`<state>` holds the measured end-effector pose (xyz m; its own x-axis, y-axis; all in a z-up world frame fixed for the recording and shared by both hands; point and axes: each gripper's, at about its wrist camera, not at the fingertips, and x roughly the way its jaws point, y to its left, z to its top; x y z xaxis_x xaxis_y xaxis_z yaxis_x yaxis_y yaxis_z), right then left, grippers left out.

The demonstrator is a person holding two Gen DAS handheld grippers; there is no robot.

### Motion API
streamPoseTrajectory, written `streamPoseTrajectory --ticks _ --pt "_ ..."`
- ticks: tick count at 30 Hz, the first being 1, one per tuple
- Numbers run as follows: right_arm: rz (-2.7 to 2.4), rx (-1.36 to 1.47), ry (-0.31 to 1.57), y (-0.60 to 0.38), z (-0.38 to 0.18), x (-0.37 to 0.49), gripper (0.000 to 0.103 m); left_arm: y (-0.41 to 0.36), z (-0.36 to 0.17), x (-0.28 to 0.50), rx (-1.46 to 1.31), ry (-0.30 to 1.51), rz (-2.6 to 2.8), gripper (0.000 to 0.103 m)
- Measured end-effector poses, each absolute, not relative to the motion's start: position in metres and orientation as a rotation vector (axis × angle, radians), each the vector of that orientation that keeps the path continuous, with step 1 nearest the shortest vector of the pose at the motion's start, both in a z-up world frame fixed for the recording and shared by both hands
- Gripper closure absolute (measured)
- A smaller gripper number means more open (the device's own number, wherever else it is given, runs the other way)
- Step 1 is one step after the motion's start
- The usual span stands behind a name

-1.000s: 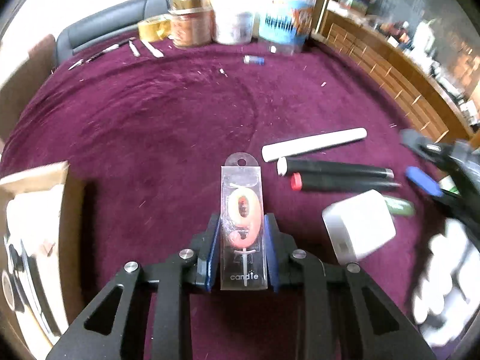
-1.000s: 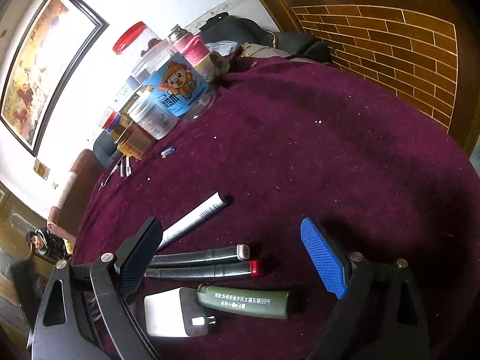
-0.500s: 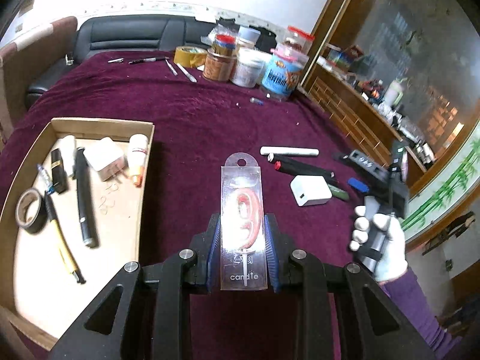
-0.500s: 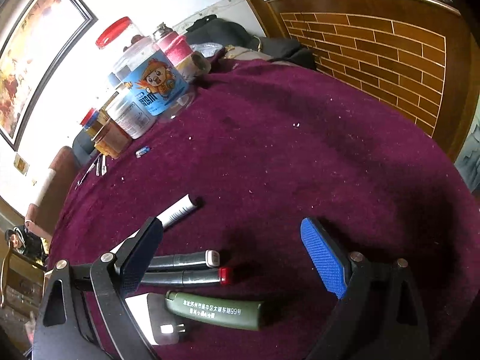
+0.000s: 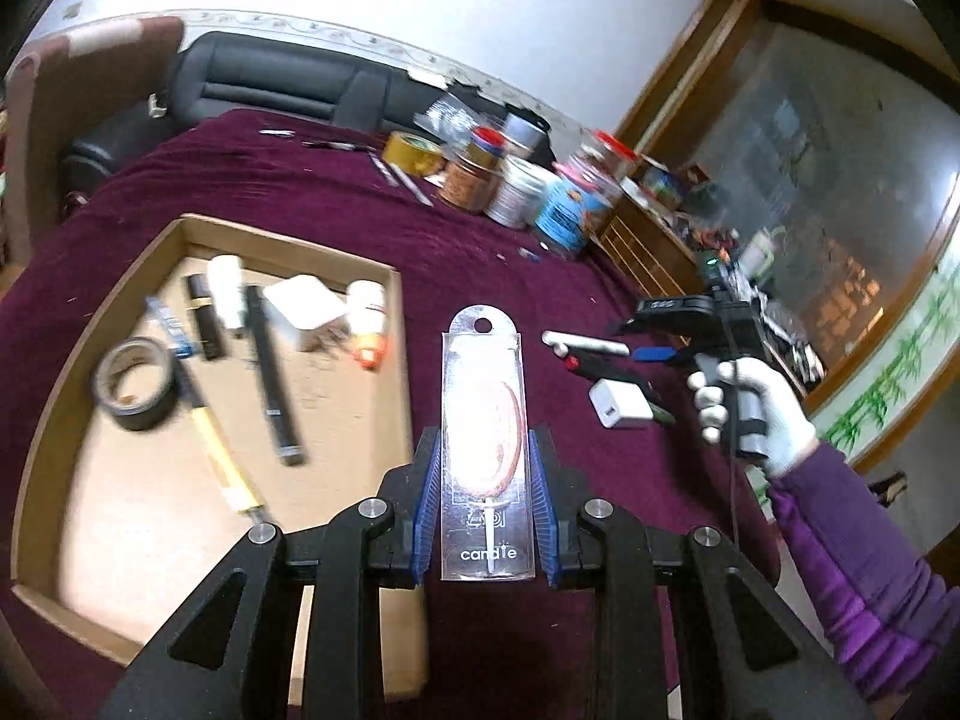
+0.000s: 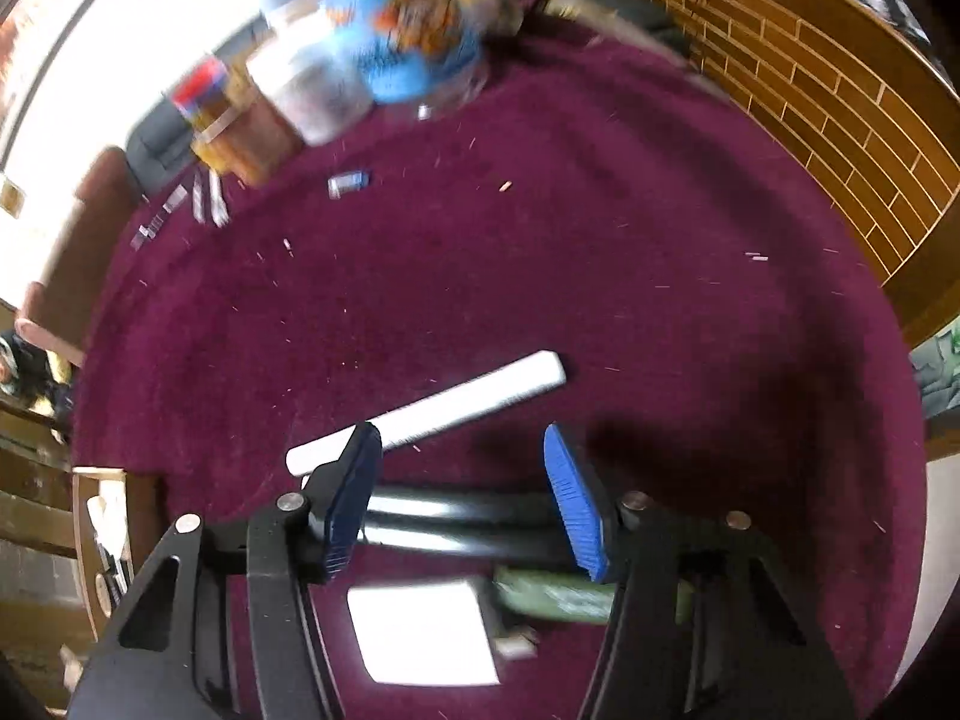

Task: Organize rigid objects
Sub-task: 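Close the left tool on the candle package and lift it, then carry the candle package over the box with the left tool while the right tool carries the white marker there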

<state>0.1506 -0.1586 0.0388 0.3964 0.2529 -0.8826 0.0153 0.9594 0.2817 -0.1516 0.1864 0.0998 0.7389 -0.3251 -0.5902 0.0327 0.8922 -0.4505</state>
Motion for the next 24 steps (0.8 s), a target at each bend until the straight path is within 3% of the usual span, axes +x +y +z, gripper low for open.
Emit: streamPoseTrajectory --ticks 5,8,13,24 --pt "0.083 0.235 1.249 -0.119 0.016 0.184 0.047 0.223 0.087 -0.163 -0.452 0.72 -0.149 0.079" --pt "0.027 0.159 1.192 -0.095 0.016 0.188 0.05 0.238 0.078 -0.166 -0.479 0.732 -0.123 0.079" --pt "-0.005 0.097 1.118 -0.088 0.017 0.183 0.091 0.252 0.063 -0.172 -0.523 0.75 -0.104 0.079" --pt "0.238 0.29 1.072 -0.11 0.045 0.131 0.091 0.257 0.043 -0.167 -0.589 0.805 -0.083 0.079"
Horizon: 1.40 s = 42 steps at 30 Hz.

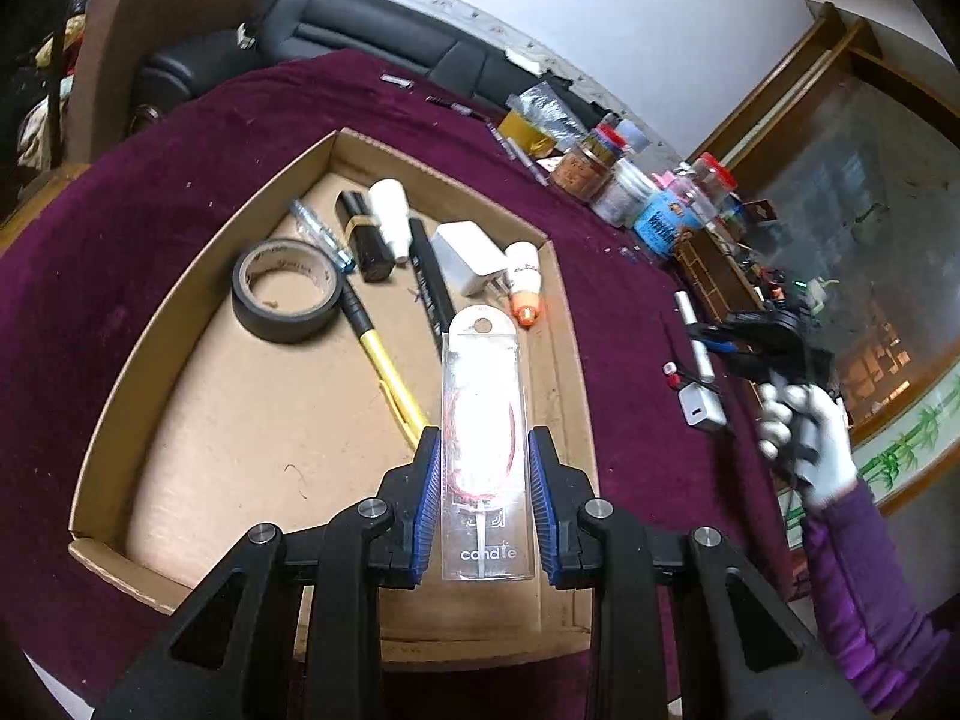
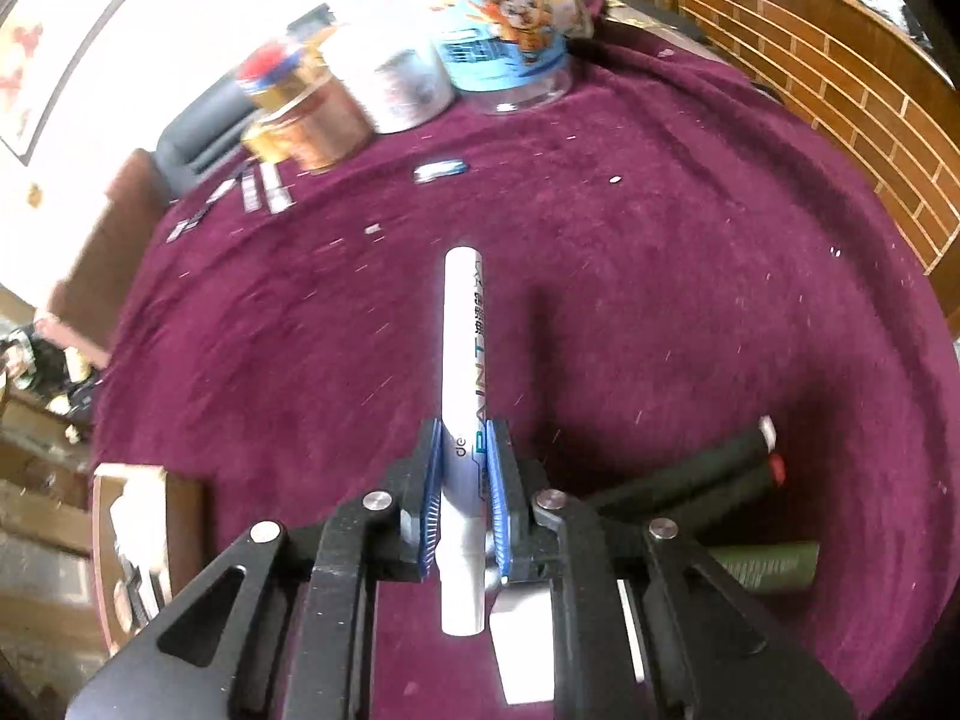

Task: Organize rigid objects
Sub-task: 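Carry the candle package over the box with the left tool while the right tool carries the white marker there, then open both tools to drop the candle package and white marker into the box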

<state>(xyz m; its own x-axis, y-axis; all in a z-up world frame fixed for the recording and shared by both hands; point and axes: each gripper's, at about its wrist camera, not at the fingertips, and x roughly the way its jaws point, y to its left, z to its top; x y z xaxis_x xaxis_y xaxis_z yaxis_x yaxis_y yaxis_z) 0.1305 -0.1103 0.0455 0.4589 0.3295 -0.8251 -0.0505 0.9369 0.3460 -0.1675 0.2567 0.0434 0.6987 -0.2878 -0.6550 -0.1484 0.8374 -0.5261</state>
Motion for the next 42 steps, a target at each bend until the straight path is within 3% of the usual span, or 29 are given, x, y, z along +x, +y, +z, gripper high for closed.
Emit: streamPoseTrajectory --ticks 13,20,27,31,33,42 --pt "0.637 0.277 1.039 -0.043 0.093 0.039 0.091 0.274 0.038 -0.161 -0.585 0.854 0.071 0.079" --pt "0.78 0.195 1.111 0.026 0.083 0.003 0.091 0.292 0.016 -0.151 -0.632 0.923 0.154 0.078" --pt "0.849 0.098 1.206 0.092 0.049 -0.014 0.091 0.3 0.028 -0.165 -0.652 0.869 0.135 0.057" --pt "0.861 -0.004 1.234 0.128 0.031 -0.023 0.09 0.31 0.041 -0.184 -0.673 0.814 0.131 0.053" --pt "0.863 -0.039 1.239 0.141 0.027 -0.026 0.09 0.316 0.046 -0.194 -0.687 0.794 0.149 0.039" --pt "0.797 -0.121 1.214 0.165 0.014 -0.024 0.09 0.325 0.049 -0.2 -0.727 0.775 0.127 0.037"
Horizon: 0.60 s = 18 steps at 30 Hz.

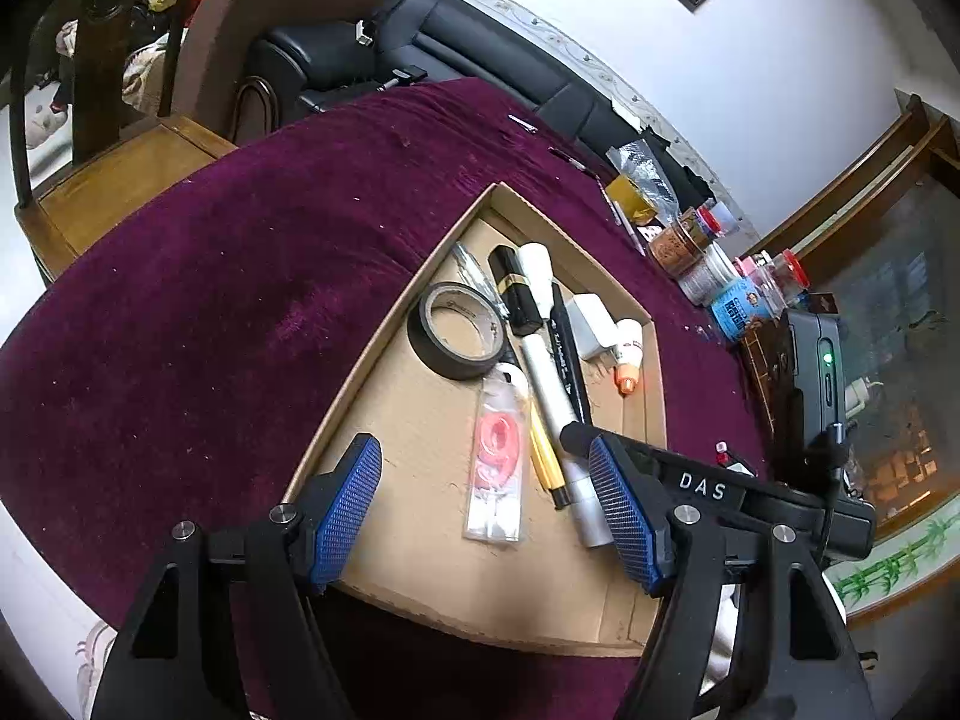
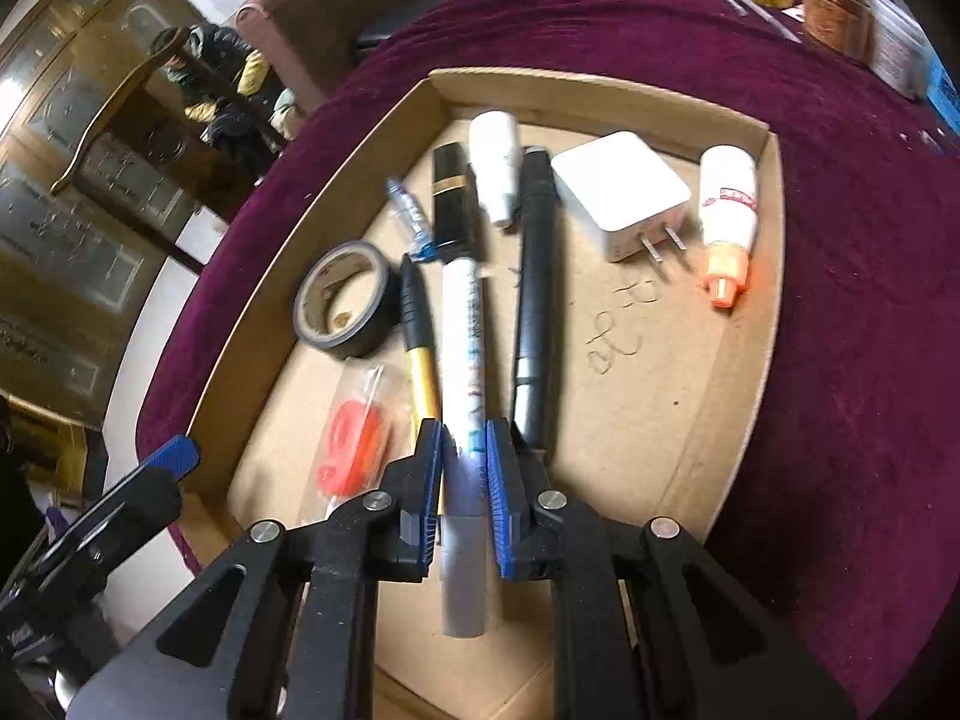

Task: Organize rigid objects
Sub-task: 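Open both tools to drop the candle package and white marker into the box, then move the left tool to the white charger block while the right tool moves to the green lighter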

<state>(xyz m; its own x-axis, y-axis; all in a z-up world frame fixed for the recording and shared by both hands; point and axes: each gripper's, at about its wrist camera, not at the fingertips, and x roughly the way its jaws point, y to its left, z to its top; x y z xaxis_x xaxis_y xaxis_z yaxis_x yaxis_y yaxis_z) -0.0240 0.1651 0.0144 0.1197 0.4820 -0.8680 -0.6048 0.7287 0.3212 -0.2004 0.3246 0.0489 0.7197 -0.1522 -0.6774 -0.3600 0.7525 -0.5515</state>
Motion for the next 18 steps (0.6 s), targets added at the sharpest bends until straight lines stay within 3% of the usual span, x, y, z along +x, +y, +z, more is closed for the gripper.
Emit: streamPoseTrajectory --ticks 9,13,14,15,16,17,18 --pt "0.723 -0.01 1.03 0.087 0.061 -0.018 0.087 0.308 0.057 -0.202 -0.674 0.776 0.116 0.037" --pt "0.571 0.01 0.751 0.017 0.098 -0.033 0.085 0.296 0.061 -0.201 -0.642 0.778 0.106 0.037" --pt "0.486 -0.021 0.632 -0.004 0.11 -0.043 0.08 0.292 0.063 -0.201 -0.63 0.778 0.1 0.037" --pt "0.429 -0.04 0.555 -0.02 0.117 -0.051 0.056 0.287 0.064 -0.2 -0.62 0.777 0.09 0.037" --pt "0.362 -0.042 0.457 -0.046 0.123 -0.058 0.022 0.285 0.065 -0.199 -0.615 0.777 0.083 0.037" --pt "0.327 -0.029 0.409 -0.063 0.126 -0.059 0.013 0.279 0.067 -0.197 -0.608 0.778 0.073 0.037" --pt "0.282 -0.017 0.396 -0.087 0.126 -0.055 0.013 0.274 0.068 -0.196 -0.601 0.78 0.063 0.037"
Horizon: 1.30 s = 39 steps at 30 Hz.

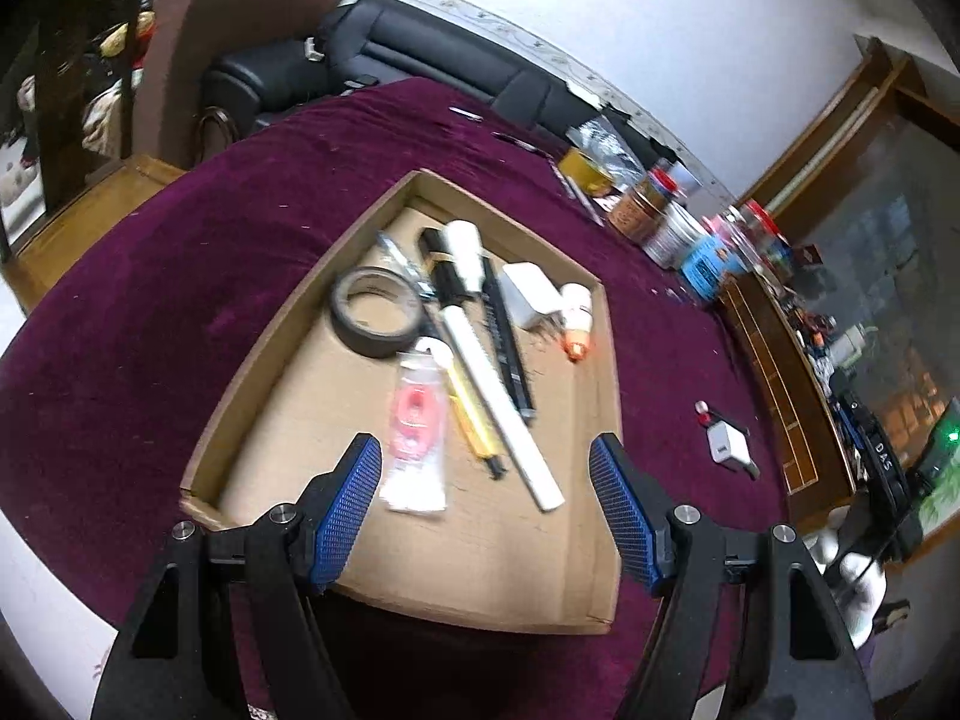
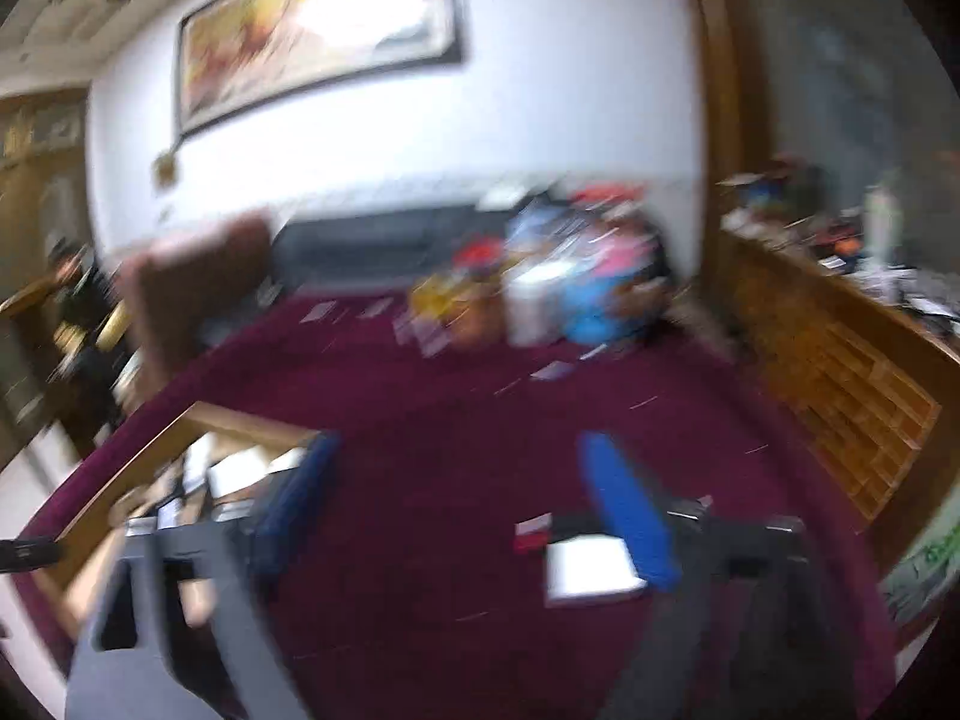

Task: Organize rigid objects
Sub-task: 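Move the left tool to the white charger block while the right tool moves to the green lighter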

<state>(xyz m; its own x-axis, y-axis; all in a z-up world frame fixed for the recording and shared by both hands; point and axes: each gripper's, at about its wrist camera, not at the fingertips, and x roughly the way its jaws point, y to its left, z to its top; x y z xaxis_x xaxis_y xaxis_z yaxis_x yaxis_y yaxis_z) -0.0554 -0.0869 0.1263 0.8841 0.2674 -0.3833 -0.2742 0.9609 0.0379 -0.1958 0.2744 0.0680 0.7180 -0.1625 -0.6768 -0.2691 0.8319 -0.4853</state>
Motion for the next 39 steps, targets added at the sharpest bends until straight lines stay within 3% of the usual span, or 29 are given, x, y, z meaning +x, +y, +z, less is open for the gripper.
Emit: streamPoseTrajectory --ticks 4,8,17,23,27,33,39 --pt "0.208 0.064 0.651 -0.148 0.113 -0.01 0.013 0.249 0.072 -0.188 -0.565 0.795 0.015 0.037" --pt "0.206 0.158 0.748 -0.179 0.098 0.017 0.014 0.22 0.078 -0.184 -0.516 0.811 -0.04 0.037" --pt "0.357 0.219 0.973 -0.149 0.045 0.078 0.014 0.175 0.097 -0.196 -0.41 0.816 -0.099 0.037" --pt "0.755 0.263 1.119 -0.11 0.026 0.037 0.018 0.171 0.096 -0.193 -0.407 0.831 -0.1 0.037" --pt "0.934 0.248 1.056 -0.111 0.046 0.0 0.018 0.158 0.091 -0.185 -0.392 0.857 -0.131 0.037" --pt "0.597 0.307 0.881 -0.178 0.057 0.004 0.018 0.13 0.088 -0.176 -0.35 0.901 -0.189 0.037" --pt "0.397 0.334 0.879 -0.227 0.044 0.021 0.018 0.101 0.083 -0.168 -0.336 0.945 -0.248 0.037"
